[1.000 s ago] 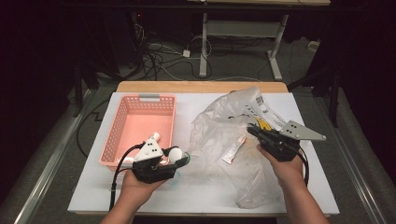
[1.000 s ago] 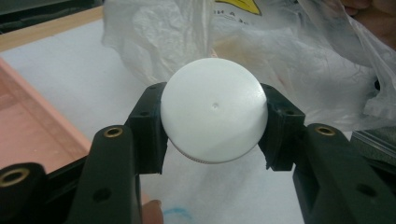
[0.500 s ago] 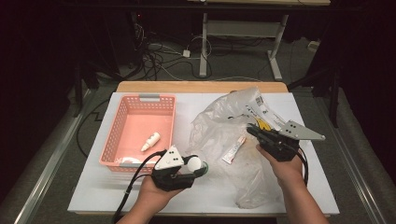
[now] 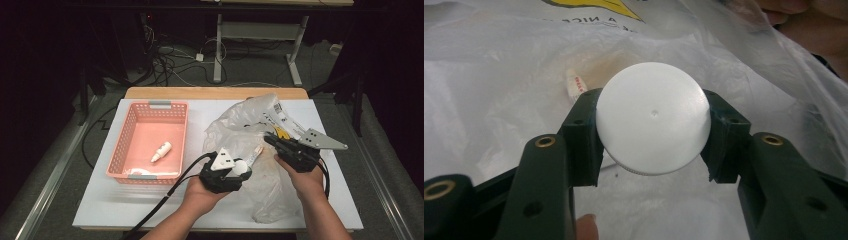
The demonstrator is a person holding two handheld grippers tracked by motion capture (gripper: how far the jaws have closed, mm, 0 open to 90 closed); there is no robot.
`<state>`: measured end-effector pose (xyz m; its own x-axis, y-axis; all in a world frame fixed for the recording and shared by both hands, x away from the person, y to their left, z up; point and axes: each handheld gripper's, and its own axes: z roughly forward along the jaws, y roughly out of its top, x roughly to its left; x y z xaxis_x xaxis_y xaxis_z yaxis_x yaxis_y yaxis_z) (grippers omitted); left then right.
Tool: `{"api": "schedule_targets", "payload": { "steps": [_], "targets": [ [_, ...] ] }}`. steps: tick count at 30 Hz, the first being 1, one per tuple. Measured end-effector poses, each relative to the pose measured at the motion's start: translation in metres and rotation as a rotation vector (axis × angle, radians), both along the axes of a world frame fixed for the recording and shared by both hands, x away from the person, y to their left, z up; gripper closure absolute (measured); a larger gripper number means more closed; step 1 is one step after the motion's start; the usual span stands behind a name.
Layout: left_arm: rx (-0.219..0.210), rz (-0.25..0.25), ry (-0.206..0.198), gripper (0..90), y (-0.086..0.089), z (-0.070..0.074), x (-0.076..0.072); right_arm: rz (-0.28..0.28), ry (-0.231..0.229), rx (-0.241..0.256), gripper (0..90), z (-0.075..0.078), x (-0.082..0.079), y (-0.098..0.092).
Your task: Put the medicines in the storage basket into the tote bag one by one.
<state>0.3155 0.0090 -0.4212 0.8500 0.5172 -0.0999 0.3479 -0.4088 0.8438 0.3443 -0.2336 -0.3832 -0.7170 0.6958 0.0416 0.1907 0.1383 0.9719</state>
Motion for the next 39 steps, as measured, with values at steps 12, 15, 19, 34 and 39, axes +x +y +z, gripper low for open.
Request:
{"api": "schedule_targets", "payload": {
  "steps": [12,15,19,34,39],
  "targets": [
    [0.056,0.055,0.031,48.5,-0.047,-0.033,0.033,-0.006,-0.006,0.014,90.0,0.001,0.002,-0.002],
    [0.046,0.056,0.043,48.5,-0.056,-0.037,0.04,-0.01,-0.005,0.019,90.0,0.001,0.002,-0.005],
    [0.067,0.063,0.023,48.4,-0.065,-0.041,0.047,-0.018,0.0,0.025,90.0,0.0,0.003,-0.008],
    [0.058,0.05,0.053,42.4,-0.073,-0.055,0.056,-0.02,0.003,0.023,90.0,-0.001,0.003,-0.009],
    [0.052,0.023,0.061,32.0,-0.066,-0.048,0.05,-0.021,-0.002,0.024,90.0,0.0,0.003,-0.01]
  ]
}}
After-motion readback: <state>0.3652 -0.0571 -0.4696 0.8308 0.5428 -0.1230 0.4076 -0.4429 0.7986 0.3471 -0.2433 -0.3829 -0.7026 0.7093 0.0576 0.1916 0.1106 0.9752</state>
